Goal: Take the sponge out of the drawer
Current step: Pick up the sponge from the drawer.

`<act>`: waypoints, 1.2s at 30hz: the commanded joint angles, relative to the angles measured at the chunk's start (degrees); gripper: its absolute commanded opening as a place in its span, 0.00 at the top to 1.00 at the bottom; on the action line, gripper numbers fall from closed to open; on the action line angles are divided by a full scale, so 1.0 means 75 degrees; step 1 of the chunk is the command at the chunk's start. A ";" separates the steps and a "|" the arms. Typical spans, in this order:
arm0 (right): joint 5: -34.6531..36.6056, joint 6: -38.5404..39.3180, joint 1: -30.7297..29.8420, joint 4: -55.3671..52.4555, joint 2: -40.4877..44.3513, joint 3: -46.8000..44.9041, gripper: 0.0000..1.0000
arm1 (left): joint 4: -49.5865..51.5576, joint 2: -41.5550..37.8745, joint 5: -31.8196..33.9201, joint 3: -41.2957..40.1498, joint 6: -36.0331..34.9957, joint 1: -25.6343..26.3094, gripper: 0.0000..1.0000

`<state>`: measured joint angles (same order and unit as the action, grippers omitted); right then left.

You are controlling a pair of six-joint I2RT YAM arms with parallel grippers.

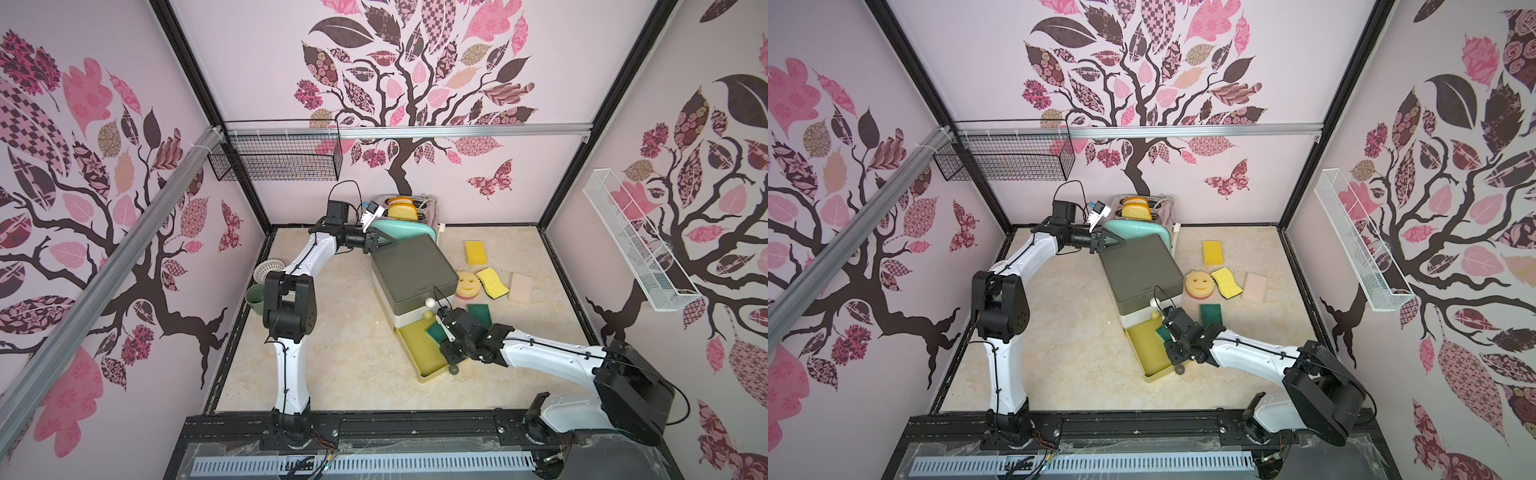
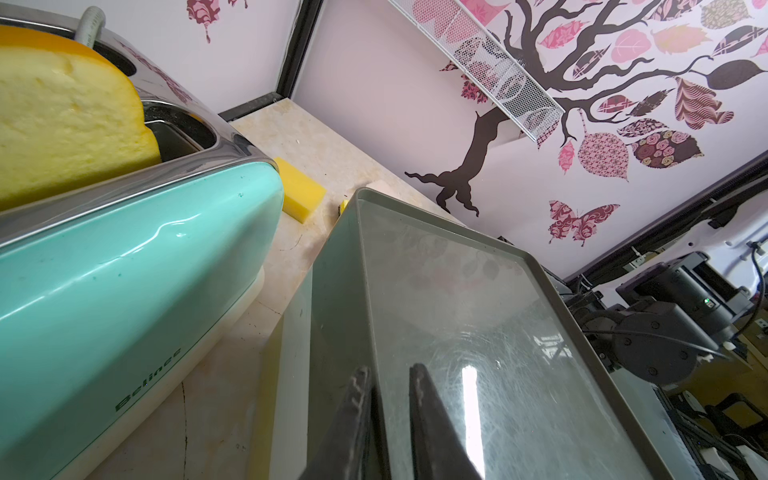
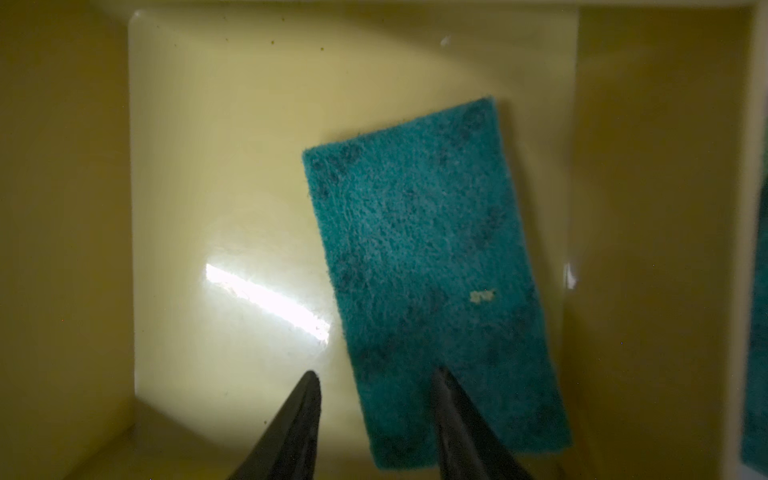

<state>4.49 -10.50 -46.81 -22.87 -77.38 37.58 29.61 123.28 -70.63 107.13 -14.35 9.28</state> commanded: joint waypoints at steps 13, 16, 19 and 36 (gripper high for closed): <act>0.0747 -0.0200 -0.0234 0.0048 -0.0915 0.0468 0.56 | 0.0301 0.0590 0.0785 -0.0304 -0.0418 -0.0275 0.80; 0.0955 -0.0299 -0.0266 -0.0040 -0.1066 0.0547 0.65 | 0.0307 0.0596 0.0780 -0.0310 -0.0419 -0.0283 0.80; 0.1186 -0.0391 -0.0286 -0.0157 -0.1228 0.0646 0.76 | 0.0301 0.0612 0.0770 -0.0314 -0.0413 -0.0284 0.80; 0.1432 -0.0699 -0.0314 -0.0833 0.0367 0.0766 1.00 | 0.0298 0.0657 0.0754 -0.0312 -0.0383 -0.0271 0.80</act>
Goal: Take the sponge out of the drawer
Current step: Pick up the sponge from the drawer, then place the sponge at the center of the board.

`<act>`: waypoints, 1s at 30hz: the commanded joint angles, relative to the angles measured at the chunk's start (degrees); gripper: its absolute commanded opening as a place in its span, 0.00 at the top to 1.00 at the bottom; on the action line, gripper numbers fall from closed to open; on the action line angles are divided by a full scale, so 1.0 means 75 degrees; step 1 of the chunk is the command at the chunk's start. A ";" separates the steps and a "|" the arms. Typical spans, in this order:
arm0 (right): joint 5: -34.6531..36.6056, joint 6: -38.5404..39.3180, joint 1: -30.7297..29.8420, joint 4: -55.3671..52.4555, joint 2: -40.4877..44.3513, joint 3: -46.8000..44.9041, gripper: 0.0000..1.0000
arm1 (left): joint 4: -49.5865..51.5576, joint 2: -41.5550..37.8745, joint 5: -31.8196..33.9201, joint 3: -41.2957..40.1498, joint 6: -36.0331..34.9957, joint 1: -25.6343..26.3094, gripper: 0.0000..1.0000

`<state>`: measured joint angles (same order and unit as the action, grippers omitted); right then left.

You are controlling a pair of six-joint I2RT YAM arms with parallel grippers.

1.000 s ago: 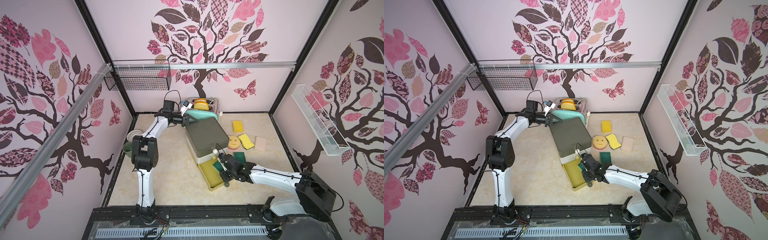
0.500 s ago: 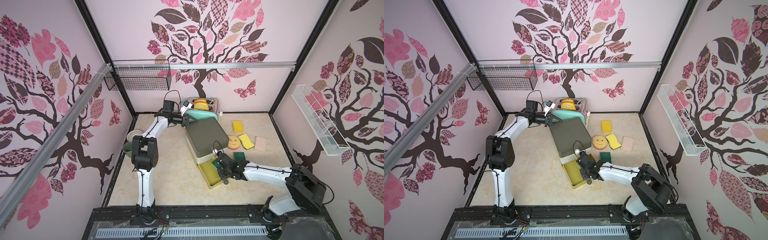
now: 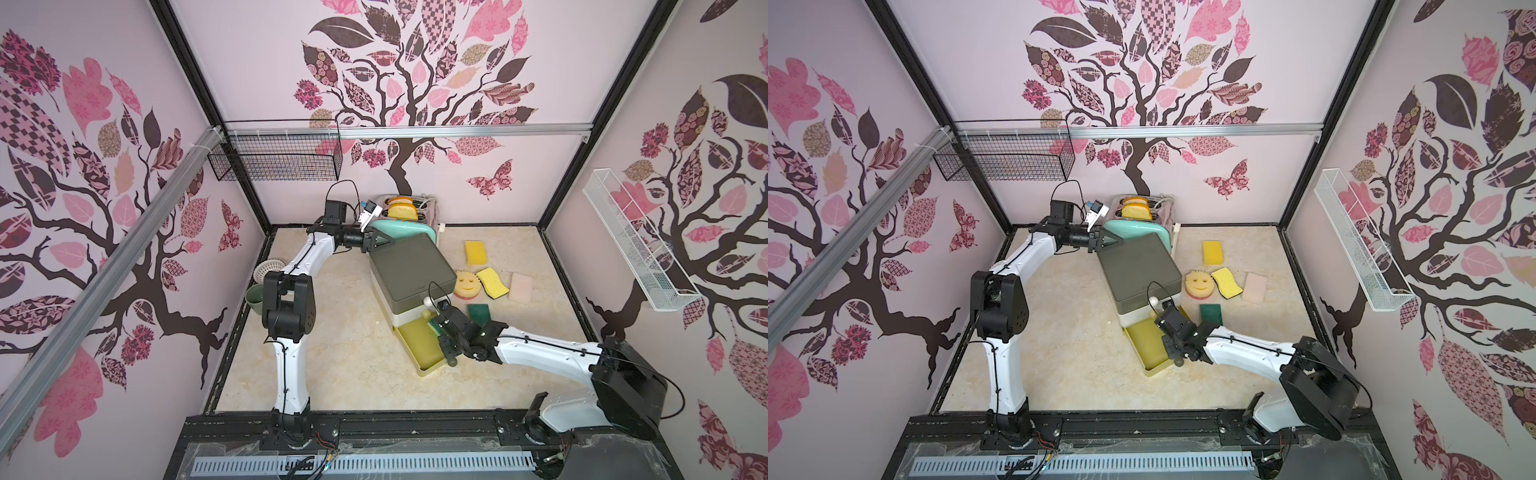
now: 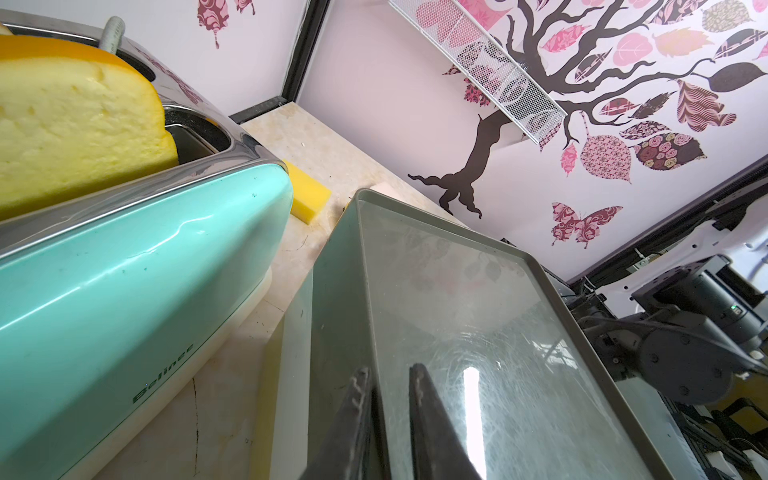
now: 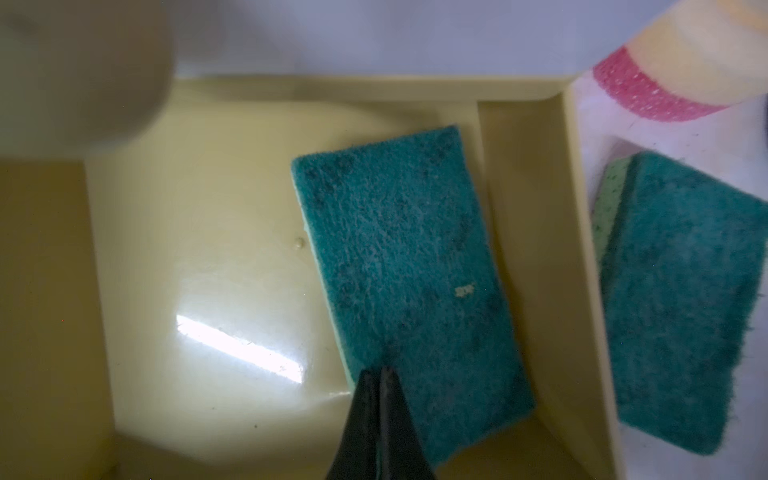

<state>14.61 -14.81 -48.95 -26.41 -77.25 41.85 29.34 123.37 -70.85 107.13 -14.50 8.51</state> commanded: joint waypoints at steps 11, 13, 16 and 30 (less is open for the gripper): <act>-0.0044 -0.0274 -0.0024 -0.1144 0.1693 0.0676 1.00 | 0.0331 0.0687 0.0798 -0.0306 -0.0375 -0.0163 0.80; 0.0261 -0.0391 -0.0025 -0.1407 0.2072 0.0820 1.00 | 0.0307 0.0706 0.0782 -0.0308 -0.0351 -0.0167 0.80; 0.1057 -0.0485 0.0084 -0.1719 0.2494 0.0926 1.00 | 0.0266 0.0729 0.0760 -0.0305 -0.0322 -0.0156 0.80; -0.1302 0.0058 0.5426 -0.0717 0.1775 0.0148 1.00 | 0.0091 0.0821 0.0590 -0.0333 -0.0172 -0.0128 0.80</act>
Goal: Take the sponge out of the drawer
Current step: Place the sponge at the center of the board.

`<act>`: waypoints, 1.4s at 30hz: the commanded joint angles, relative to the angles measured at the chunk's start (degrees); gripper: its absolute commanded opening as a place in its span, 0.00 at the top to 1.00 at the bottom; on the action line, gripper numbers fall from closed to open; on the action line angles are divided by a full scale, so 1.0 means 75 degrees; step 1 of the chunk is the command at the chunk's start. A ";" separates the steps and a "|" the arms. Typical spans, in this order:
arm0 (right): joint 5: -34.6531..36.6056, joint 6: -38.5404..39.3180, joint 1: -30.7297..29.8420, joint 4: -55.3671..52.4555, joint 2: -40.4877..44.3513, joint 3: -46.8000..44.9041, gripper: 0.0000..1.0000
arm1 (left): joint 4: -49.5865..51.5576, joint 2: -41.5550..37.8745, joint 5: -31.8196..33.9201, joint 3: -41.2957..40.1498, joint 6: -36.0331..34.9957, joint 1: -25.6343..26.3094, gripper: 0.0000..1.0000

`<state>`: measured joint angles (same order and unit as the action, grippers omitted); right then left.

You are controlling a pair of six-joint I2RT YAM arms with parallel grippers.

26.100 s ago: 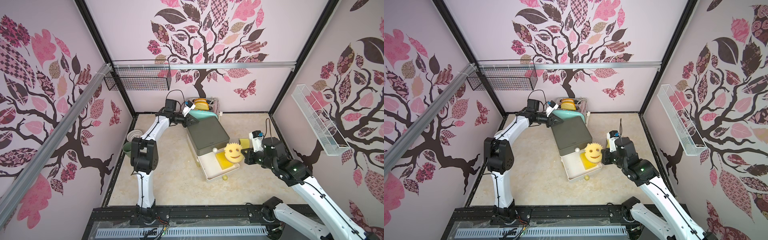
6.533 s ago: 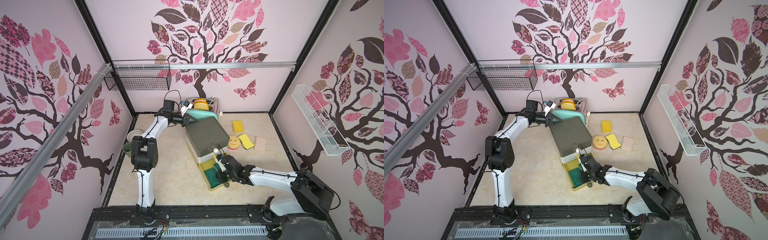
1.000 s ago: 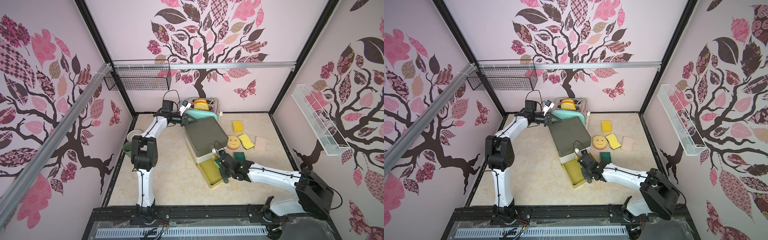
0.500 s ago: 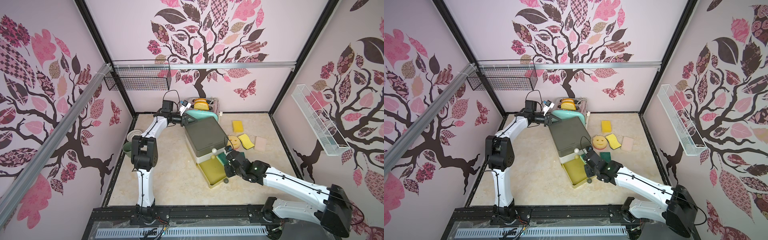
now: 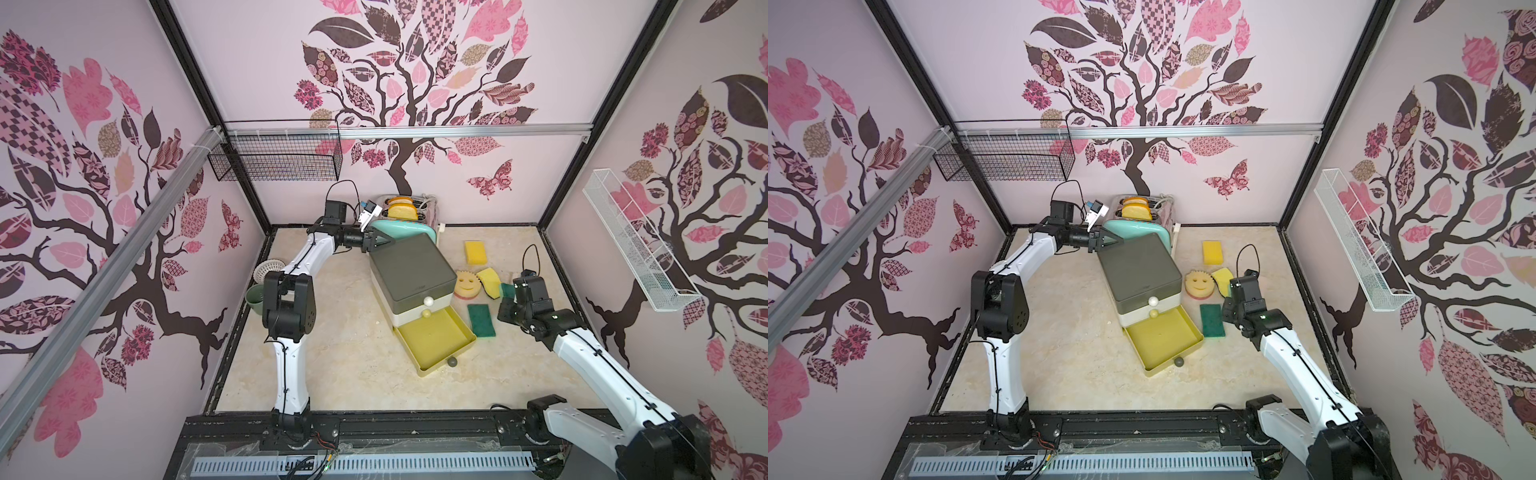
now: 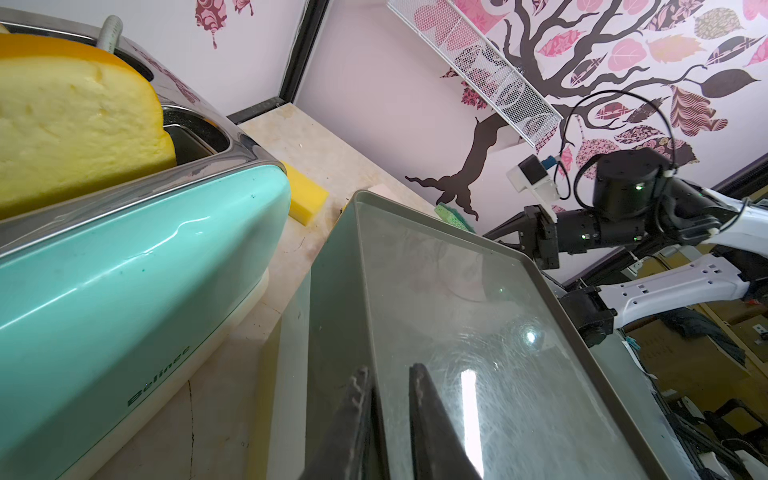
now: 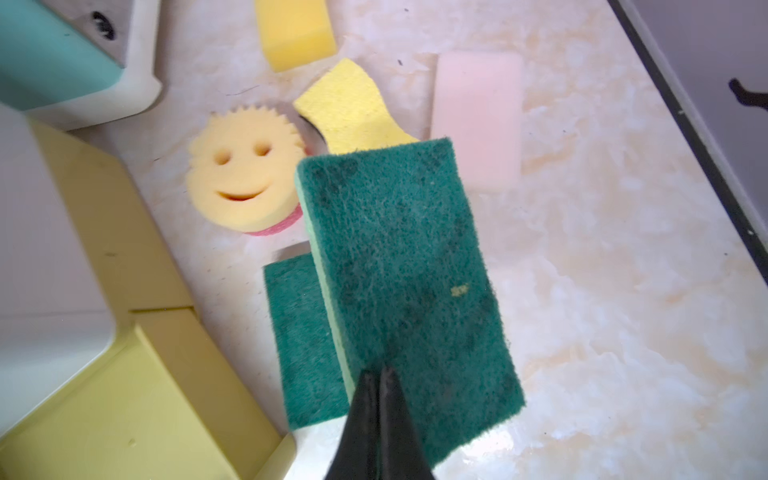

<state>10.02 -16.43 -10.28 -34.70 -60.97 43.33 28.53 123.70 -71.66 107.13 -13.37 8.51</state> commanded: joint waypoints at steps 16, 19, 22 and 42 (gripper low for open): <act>-0.0625 0.0630 0.0665 0.0126 -0.2376 0.0431 1.00 | -0.0031 0.0735 0.0566 -0.0374 -0.0140 -0.0154 0.80; -0.0609 0.0677 0.0679 -0.0038 -0.2585 0.0570 1.00 | -0.0028 0.0711 0.0566 -0.0372 -0.0140 -0.0156 0.80; -0.0552 0.0675 0.0675 -0.0144 -0.2708 0.0651 1.00 | -0.0049 0.0700 0.0536 -0.0356 -0.0124 -0.0165 0.80; -0.2857 0.0148 -0.0724 0.0038 0.0396 -0.0031 0.97 | 0.0113 0.0818 0.0563 -0.0303 -0.0176 -0.0163 0.80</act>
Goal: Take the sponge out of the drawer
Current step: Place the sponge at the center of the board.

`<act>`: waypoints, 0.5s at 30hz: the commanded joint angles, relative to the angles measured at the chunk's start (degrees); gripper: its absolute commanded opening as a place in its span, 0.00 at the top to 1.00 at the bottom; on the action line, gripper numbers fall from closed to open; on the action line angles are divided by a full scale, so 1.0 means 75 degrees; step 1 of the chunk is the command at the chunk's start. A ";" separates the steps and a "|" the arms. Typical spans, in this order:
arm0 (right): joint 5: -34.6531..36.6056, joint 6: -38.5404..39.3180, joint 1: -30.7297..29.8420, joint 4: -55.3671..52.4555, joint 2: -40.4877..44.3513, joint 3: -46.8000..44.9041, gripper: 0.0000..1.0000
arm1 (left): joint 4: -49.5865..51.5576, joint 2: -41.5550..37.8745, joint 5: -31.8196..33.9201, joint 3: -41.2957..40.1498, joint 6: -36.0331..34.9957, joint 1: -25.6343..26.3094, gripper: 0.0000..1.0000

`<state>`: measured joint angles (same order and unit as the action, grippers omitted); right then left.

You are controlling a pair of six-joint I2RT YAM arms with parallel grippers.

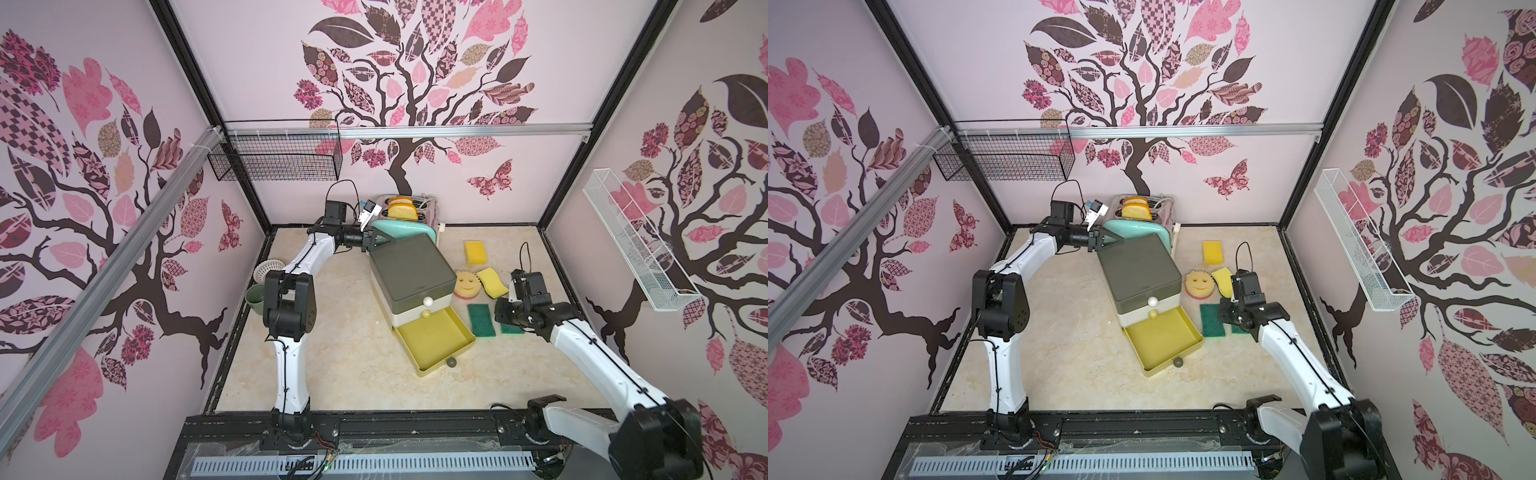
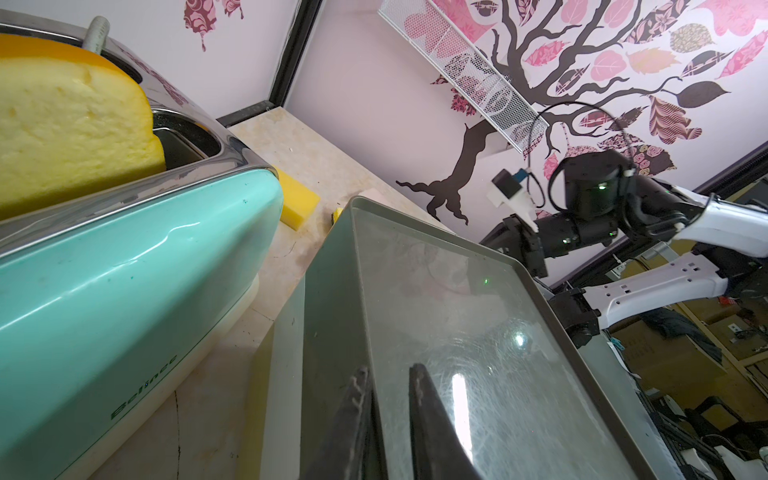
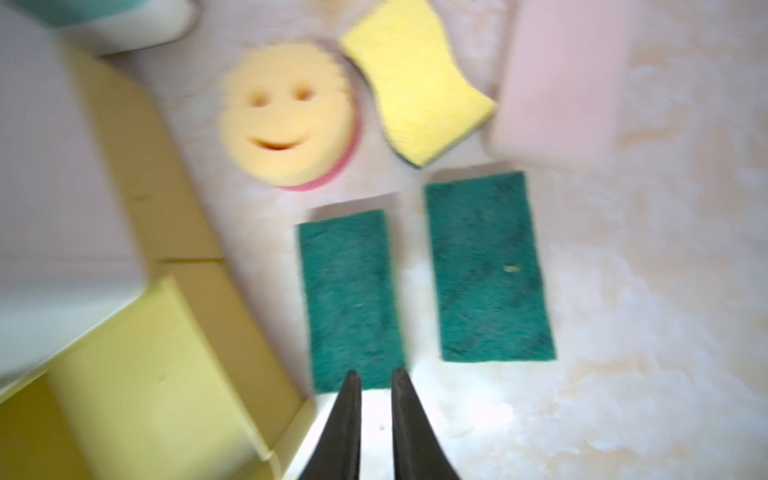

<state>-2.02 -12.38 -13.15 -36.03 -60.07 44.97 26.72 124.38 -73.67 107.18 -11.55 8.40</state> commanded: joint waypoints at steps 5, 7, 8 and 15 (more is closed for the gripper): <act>-0.1542 -0.0417 -0.1855 -0.0201 0.0819 -0.0457 1.00 | 0.0807 0.0652 0.1034 -0.0210 -0.0733 -0.0126 0.80; -0.1819 -0.0662 -0.2201 -0.0355 0.0837 -0.0596 1.00 | 0.0836 0.0629 0.1025 -0.0160 -0.0733 -0.0135 0.80; -0.1832 -0.0790 -0.2477 -0.0414 0.0846 -0.0698 1.00 | 0.0867 0.0614 0.1022 -0.0140 -0.0753 -0.0120 0.80; -0.1429 -0.1582 -0.3749 -0.0675 0.1346 -0.1223 1.00 | 0.0943 0.0618 0.1098 -0.0144 -0.0803 -0.0054 0.80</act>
<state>-12.49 -20.51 -40.53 -39.59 -52.23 36.75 29.65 124.38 -72.51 108.22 -13.69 8.54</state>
